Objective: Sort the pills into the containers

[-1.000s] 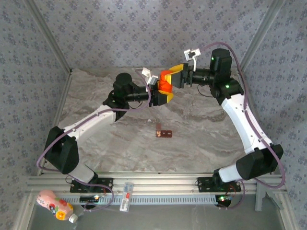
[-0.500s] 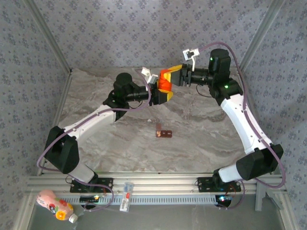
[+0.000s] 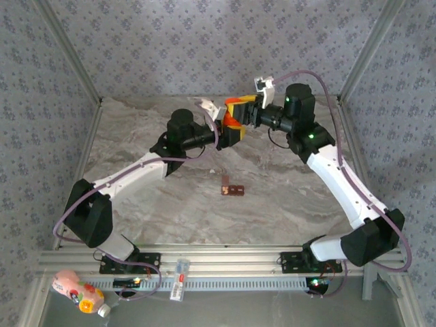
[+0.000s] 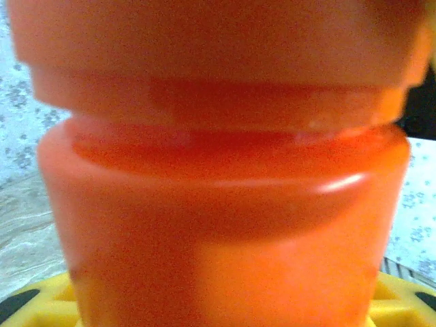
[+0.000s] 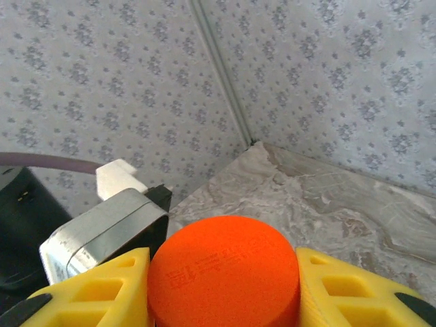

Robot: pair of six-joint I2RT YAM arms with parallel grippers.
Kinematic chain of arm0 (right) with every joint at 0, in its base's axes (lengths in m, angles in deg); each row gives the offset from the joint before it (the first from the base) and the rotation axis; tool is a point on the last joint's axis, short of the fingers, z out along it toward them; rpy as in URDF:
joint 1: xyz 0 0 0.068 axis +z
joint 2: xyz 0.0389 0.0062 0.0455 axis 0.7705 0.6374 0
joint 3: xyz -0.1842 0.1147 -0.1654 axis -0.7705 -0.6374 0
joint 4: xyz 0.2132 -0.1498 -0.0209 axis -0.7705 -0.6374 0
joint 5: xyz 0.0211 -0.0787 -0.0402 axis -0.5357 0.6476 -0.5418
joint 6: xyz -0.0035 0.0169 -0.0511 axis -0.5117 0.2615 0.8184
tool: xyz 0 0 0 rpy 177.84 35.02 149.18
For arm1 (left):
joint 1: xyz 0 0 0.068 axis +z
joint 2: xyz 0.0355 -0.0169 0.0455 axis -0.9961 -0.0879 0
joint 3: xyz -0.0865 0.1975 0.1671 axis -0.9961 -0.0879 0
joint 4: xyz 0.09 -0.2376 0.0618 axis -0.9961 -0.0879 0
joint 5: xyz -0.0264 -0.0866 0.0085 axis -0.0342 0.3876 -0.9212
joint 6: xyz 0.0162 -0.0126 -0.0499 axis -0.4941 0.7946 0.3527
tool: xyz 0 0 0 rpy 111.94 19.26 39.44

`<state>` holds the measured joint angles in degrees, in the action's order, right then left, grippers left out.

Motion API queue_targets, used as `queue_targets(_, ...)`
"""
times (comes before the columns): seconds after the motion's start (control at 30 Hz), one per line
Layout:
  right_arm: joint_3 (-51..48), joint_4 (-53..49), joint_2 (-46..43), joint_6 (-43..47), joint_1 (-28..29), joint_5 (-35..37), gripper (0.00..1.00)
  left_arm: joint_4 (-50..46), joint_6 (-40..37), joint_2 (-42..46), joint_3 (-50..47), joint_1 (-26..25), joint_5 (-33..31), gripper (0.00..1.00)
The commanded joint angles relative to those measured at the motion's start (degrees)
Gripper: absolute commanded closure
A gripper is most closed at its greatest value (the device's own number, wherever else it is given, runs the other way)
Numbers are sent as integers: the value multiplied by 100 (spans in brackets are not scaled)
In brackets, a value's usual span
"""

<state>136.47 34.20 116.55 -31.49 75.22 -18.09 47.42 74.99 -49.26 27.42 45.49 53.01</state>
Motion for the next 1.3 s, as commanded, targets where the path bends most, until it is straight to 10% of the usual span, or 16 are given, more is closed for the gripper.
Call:
queue_targets(0.0, -152, -168, 68, 30, 277, 138, 59, 256, -421, 64, 324, -288, -515, 100)
queue_targets(0.27, -91, -181, 59, -49, 192, 83, 55, 253, -528, 18, 277, -376, -785, 100)
queue_targets(0.63, -171, -188, -766, -212, -786, -1393, 15, 389, -304, 211, 94, -71, -625, 100)
queue_targets(1.27, 833, -805, 149, 0, -946, -2919, 12, 447, 221, 224, 241, 256, 2019, 100)
